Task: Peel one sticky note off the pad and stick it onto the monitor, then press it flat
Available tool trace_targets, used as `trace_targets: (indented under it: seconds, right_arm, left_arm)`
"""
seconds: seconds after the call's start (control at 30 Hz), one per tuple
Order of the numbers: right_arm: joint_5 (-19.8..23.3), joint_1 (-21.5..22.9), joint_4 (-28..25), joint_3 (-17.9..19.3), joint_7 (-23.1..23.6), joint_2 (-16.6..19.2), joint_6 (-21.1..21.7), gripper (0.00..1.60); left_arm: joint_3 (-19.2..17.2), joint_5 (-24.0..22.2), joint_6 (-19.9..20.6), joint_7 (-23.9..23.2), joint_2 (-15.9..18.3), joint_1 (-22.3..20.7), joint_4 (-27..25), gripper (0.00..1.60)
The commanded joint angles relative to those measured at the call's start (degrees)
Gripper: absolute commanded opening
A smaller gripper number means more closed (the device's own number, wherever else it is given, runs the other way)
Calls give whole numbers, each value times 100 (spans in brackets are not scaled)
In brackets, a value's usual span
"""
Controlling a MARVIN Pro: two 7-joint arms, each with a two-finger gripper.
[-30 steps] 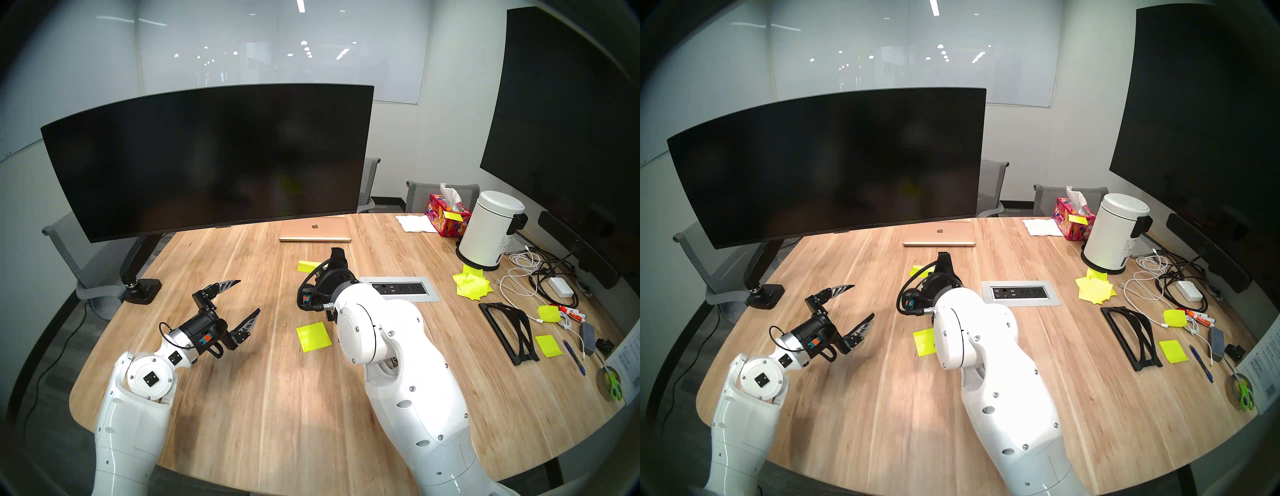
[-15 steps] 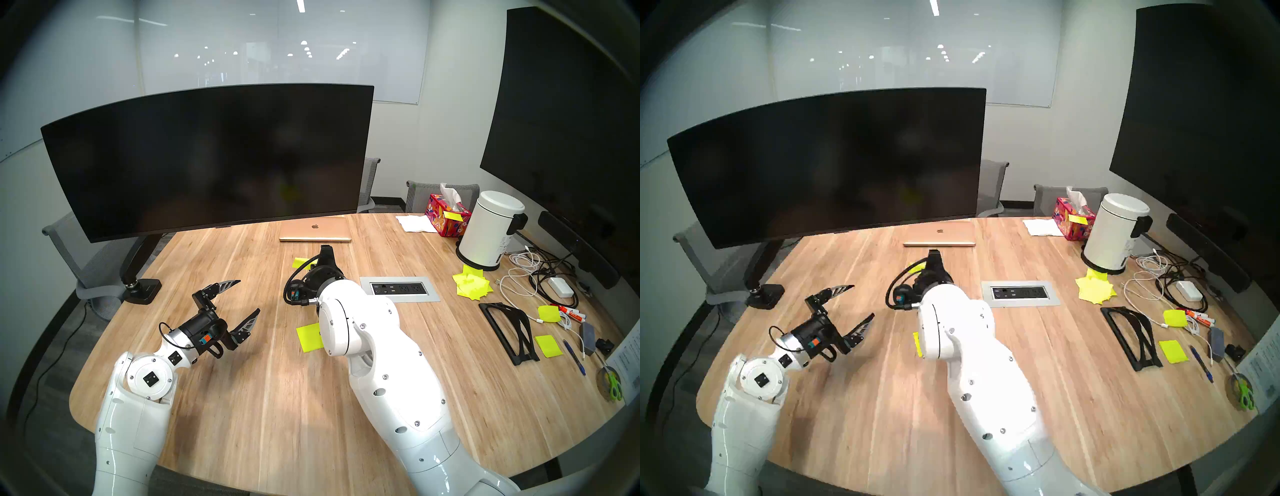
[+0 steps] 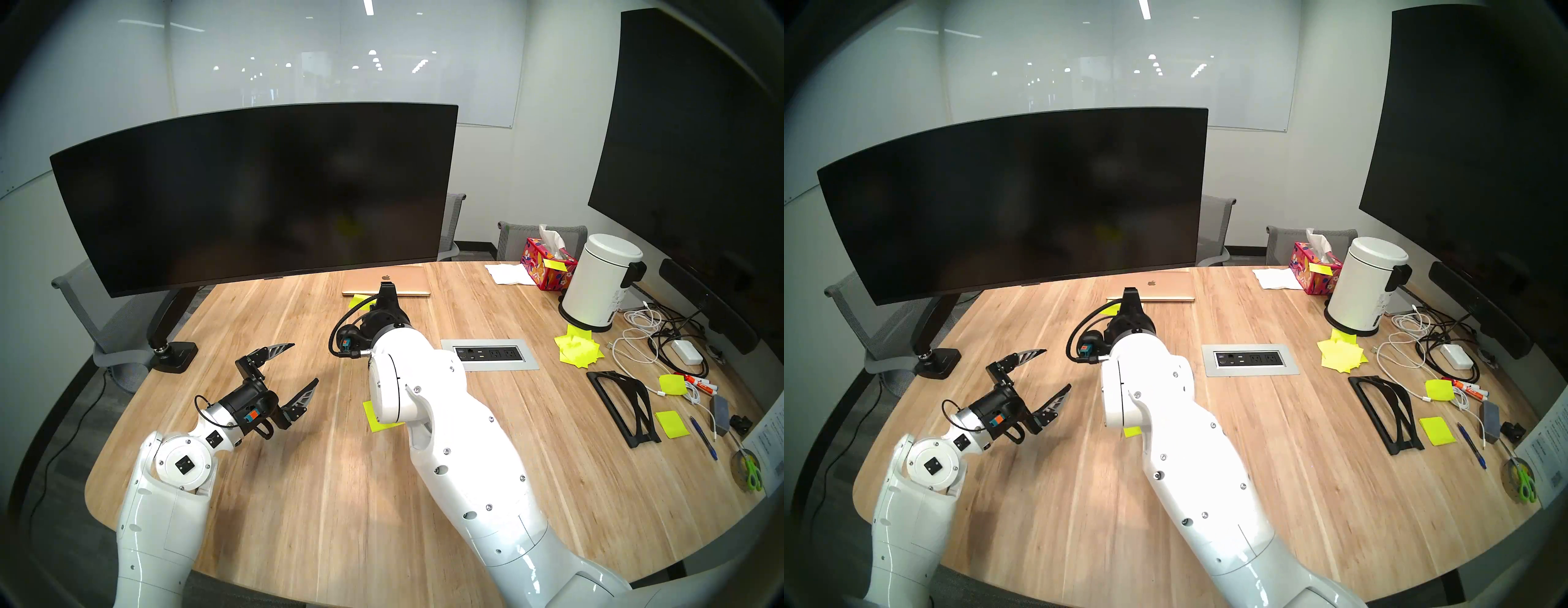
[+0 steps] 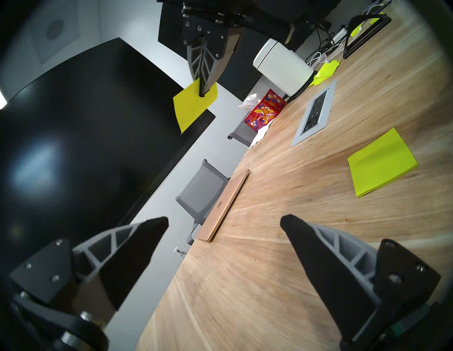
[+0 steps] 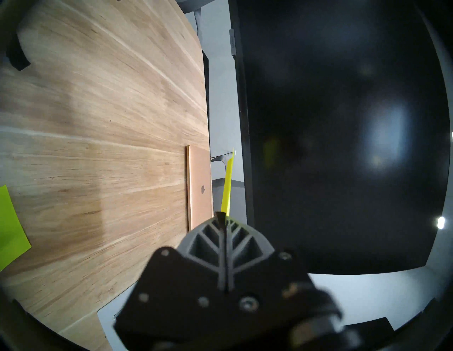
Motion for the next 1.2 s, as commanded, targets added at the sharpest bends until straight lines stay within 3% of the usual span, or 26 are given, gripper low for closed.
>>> trace_targets:
  seconds: [0.0, 0.4, 0.63, 0.9, 1.17]
  right_arm:
    - [-136, 452, 110, 17, -171, -283, 128, 0]
    - [-572, 721, 190, -19, -407, -150, 235, 0]
    - [-568, 820, 292, 15, -453, -208, 219, 0]
    - [-762, 1134, 775, -64, -913, -160, 171, 0]
    - [-841, 1127, 890, -61, -1332, -168, 262, 0]
  left_arm:
    - [2, -9, -21, 1, 8, -23, -115, 160]
    - [-10, -5, -28, -15, -7, -26, -115, 160]
    - [-16, -3, -28, -24, -15, -25, -122, 160]
    - [-24, 0, -33, -36, -25, -28, -120, 160]
    - [-30, 2, -36, -44, -33, -30, -120, 160]
